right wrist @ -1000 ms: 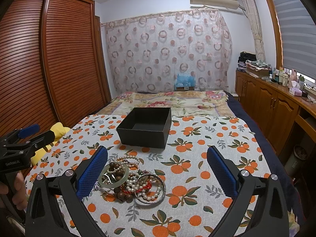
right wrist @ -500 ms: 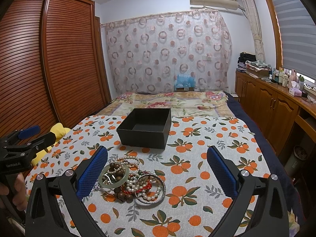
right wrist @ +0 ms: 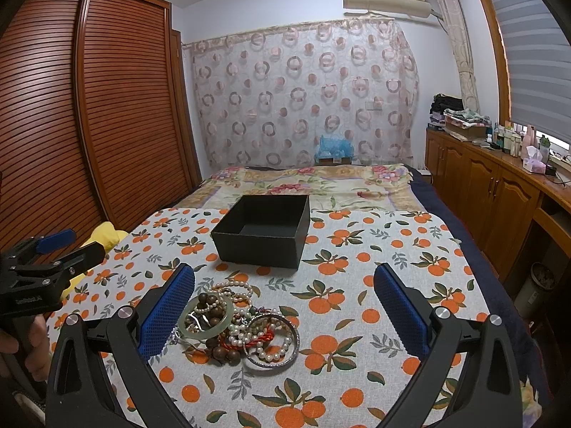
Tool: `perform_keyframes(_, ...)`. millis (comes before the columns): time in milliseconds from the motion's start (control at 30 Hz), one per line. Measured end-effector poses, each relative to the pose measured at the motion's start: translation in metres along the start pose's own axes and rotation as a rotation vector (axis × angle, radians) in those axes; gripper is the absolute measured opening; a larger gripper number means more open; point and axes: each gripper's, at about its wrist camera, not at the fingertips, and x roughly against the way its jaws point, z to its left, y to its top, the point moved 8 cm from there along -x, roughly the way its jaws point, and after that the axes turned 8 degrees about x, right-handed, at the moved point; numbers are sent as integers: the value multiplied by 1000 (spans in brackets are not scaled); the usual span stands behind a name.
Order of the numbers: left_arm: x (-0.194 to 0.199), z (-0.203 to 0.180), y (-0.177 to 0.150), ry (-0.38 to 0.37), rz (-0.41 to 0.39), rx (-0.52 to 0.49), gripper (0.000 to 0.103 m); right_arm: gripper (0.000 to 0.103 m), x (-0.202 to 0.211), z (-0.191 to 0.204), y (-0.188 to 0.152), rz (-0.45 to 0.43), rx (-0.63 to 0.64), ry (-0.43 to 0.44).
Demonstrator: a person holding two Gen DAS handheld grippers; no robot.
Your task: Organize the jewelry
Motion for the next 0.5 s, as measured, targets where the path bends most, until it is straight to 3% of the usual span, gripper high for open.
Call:
perform_keyframes(267,-20,10,-13,-10,44,3,96,101,1,-1,1,11,-7,-1)
perform_keyframes(500,-38,8,-27,-53,100,-9,96,101,-14,-12,-23,63,9,-20)
